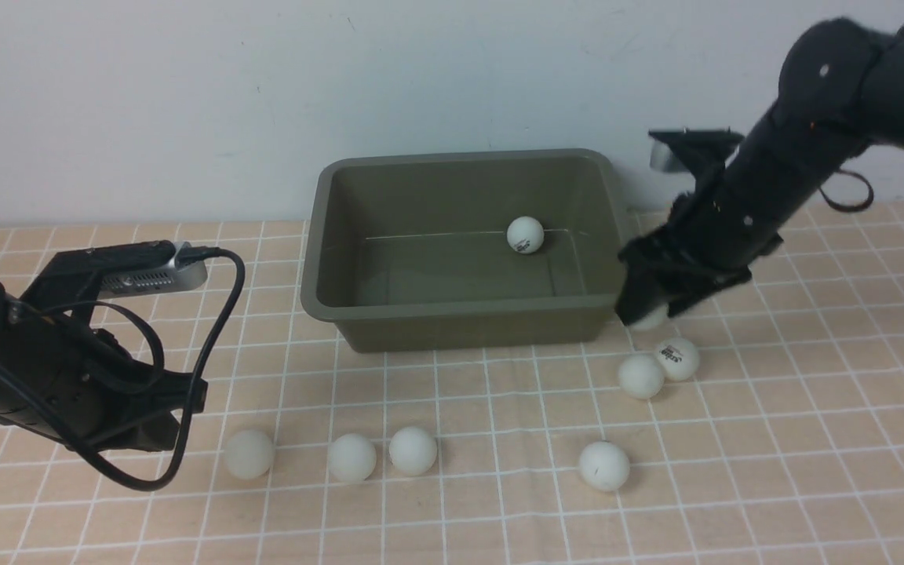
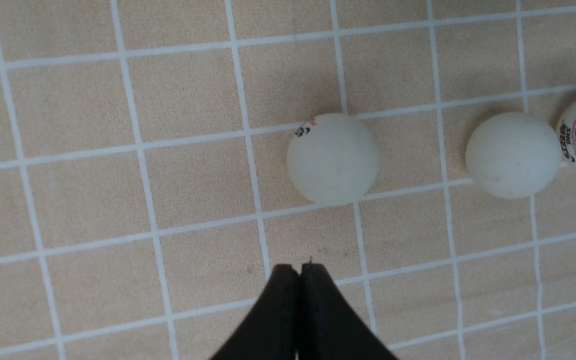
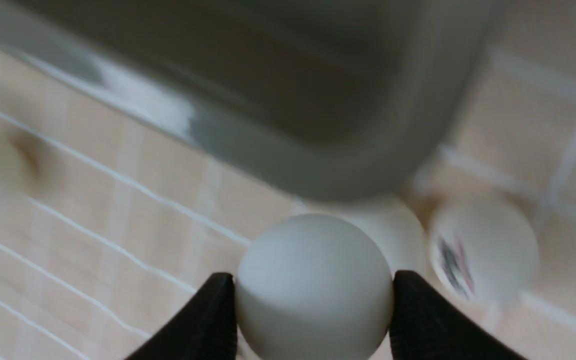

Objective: Put the table tennis balls into the box on the light coffee tablecloth.
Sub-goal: 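Reach for and grasp a ping pong ball on the table, then release the ping pong ball into the bin and lift the gripper away, then reach for and grasp a ping pong ball on the table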

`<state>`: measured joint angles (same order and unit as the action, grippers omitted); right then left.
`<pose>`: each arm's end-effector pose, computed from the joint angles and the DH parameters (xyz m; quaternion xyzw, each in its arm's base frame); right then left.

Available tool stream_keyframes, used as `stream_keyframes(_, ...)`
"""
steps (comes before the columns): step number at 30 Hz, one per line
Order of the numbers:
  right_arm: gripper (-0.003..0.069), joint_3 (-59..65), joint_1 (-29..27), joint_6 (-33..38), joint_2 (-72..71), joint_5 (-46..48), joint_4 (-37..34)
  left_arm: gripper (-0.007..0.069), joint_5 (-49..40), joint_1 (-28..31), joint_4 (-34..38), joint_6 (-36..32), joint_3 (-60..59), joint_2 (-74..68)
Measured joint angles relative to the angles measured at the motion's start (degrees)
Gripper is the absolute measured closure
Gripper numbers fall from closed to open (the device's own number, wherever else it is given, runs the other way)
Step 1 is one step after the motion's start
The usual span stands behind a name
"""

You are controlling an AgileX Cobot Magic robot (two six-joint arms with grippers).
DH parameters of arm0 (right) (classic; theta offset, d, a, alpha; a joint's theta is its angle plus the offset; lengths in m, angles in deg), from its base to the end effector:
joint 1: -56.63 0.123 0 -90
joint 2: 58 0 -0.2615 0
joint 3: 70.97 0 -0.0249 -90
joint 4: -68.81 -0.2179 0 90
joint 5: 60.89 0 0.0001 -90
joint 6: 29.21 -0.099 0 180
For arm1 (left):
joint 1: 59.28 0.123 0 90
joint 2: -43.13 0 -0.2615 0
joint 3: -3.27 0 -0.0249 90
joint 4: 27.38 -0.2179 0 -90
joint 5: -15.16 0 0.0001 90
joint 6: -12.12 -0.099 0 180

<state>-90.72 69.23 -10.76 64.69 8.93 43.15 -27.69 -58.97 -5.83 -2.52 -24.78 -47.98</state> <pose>0.3558 0.1208 0.2293 -0.1995 0.9545 0.2094 0.0723 0.2404 -0.0235 0.2099 0.0064 0.9771 -0.1258 0.1714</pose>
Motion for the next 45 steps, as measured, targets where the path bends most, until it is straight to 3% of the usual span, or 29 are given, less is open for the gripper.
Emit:
stream_keyframes(5, 0.0298, -6.85, 0.69, 3.24, 0.21, -0.97, -7.01, 0.0679, 0.0, 0.0, 0.0, 0.0, 0.0, 0.0)
stream_keyframes(23, 0.0295, -8.54, 2.82, 5.13, 9.86, -10.79, -8.77, 0.0679, -0.01, 0.0, 0.0, 0.0, 0.0, 0.0)
stream_keyframes(30, 0.0155, -8.88, 2.82, 5.27, 10.41, -11.34, -8.84, 0.0679, -0.06, 0.0, 0.0, 0.0, 0.0, 0.0)
stream_keyframes(36, 0.0139, -16.72, 2.82, 4.78, 10.46, -4.52, -8.67, 0.0679, -0.12, 0.0, 0.0, 0.0, 0.0, 0.0)
stream_keyframes(40, 0.0139, -24.45, 2.82, 1.62, 10.46, 0.23, -5.5, 0.0679, -0.12, 0.0, 0.0, 0.0, 0.0, 0.0)
stream_keyframes(45, 0.0139, -26.61, 2.82, -7.2, 7.42, 1.5, 9.09, 0.0679, -0.12, 0.0, 0.0, 0.0, 0.0, 0.0)
